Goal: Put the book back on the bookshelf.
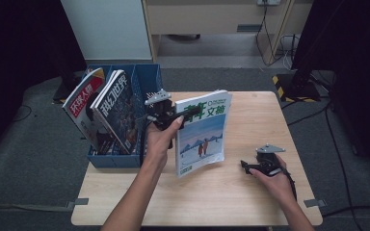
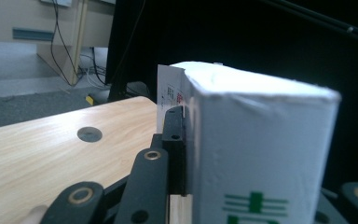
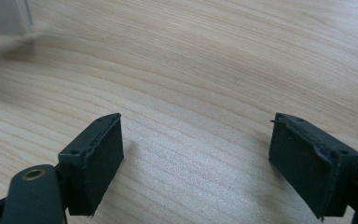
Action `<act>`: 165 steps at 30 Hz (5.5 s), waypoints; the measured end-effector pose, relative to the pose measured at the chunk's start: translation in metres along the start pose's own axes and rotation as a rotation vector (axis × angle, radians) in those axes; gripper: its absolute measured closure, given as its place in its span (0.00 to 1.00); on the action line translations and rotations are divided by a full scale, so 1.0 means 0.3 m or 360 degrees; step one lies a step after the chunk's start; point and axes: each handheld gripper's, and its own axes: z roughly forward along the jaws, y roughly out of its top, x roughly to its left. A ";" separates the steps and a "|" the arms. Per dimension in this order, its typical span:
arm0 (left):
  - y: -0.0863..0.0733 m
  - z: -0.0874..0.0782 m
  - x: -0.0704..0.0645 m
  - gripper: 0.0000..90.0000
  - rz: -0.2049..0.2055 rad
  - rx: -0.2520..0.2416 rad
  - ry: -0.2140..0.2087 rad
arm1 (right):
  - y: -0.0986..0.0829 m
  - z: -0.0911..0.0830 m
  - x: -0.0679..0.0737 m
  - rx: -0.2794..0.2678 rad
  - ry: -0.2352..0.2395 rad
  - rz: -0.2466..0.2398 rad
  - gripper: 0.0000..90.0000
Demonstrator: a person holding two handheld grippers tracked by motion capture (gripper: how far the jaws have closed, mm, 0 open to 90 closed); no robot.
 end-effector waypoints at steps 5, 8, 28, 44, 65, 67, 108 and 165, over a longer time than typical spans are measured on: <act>0.017 -0.027 -0.008 0.82 0.0021 -0.0029 0.0021 | 0.000 0.002 0.001 -0.0008 -0.0011 -0.0004 0.20; 0.025 -0.042 -0.008 0.82 0.0034 -0.0031 0.0047 | -0.001 0.002 0.001 -0.0008 -0.0013 -0.0011 0.19; 0.072 -0.144 -0.019 0.82 0.0084 -0.0080 0.0108 | 0.001 0.007 0.001 0.0013 -0.0059 -0.0007 0.14; 0.104 -0.210 -0.051 0.82 0.0112 -0.0121 0.0114 | 0.002 0.008 -0.001 0.0015 -0.0062 0.0003 0.14; 0.137 -0.294 -0.027 0.82 0.0113 -0.0172 0.0152 | 0.002 0.009 -0.003 0.0012 -0.0071 0.0006 0.14; 0.136 -0.301 -0.017 0.82 0.0102 -0.0177 0.0158 | 0.002 0.009 -0.003 0.0012 -0.0073 0.0009 0.14; 0.130 -0.491 0.032 0.82 0.0082 -0.0242 0.0265 | 0.000 0.006 -0.016 0.0015 -0.0087 0.0017 0.13; 0.177 -0.651 0.129 0.82 0.0038 -0.0357 0.0584 | -0.001 0.006 -0.018 0.0014 -0.0088 0.0018 0.13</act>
